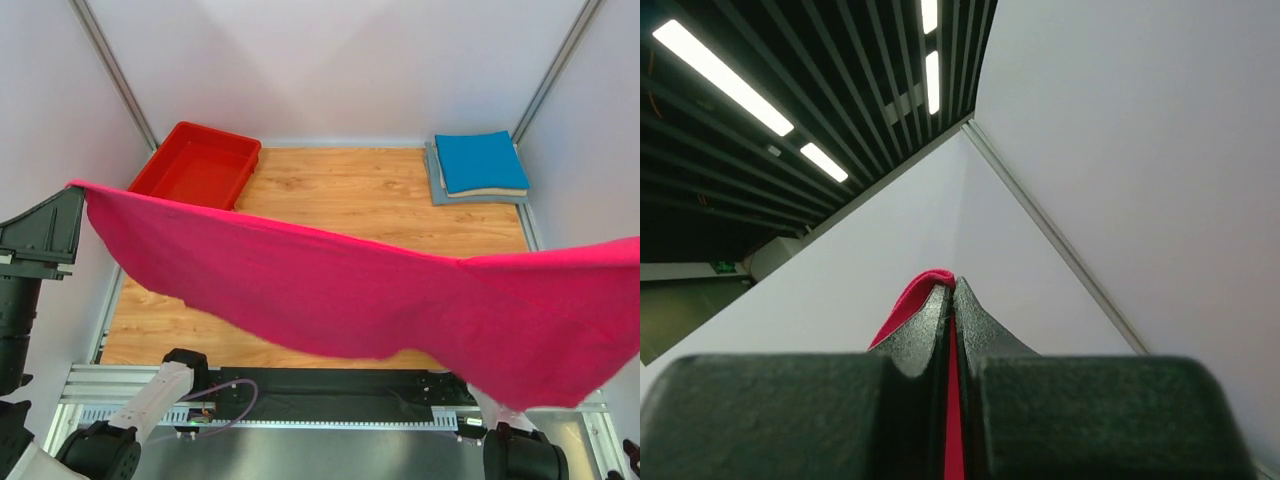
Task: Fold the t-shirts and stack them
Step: Flatten the tshirt out
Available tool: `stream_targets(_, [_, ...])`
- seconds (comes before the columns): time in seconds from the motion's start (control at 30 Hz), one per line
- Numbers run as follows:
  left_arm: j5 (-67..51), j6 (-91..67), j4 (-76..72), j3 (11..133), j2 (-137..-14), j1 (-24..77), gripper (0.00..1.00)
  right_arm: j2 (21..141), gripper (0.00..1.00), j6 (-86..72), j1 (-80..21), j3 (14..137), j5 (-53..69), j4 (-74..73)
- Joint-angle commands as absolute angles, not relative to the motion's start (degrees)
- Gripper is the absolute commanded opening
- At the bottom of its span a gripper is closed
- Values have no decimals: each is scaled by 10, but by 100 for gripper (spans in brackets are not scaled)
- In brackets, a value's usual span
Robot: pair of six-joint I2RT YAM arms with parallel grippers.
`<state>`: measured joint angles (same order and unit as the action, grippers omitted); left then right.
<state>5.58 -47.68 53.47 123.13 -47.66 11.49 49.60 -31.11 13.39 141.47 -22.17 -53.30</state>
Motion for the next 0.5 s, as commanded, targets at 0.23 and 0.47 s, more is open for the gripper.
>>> stream_targets(0.23, [111, -467, 427, 964, -501, 112, 0, 613, 0, -244, 125, 1167, -152, -361])
stream_targets(0.47, [165, -439, 312, 792, -568, 112, 0, 689, 0, -247, 125, 946, -58, -196])
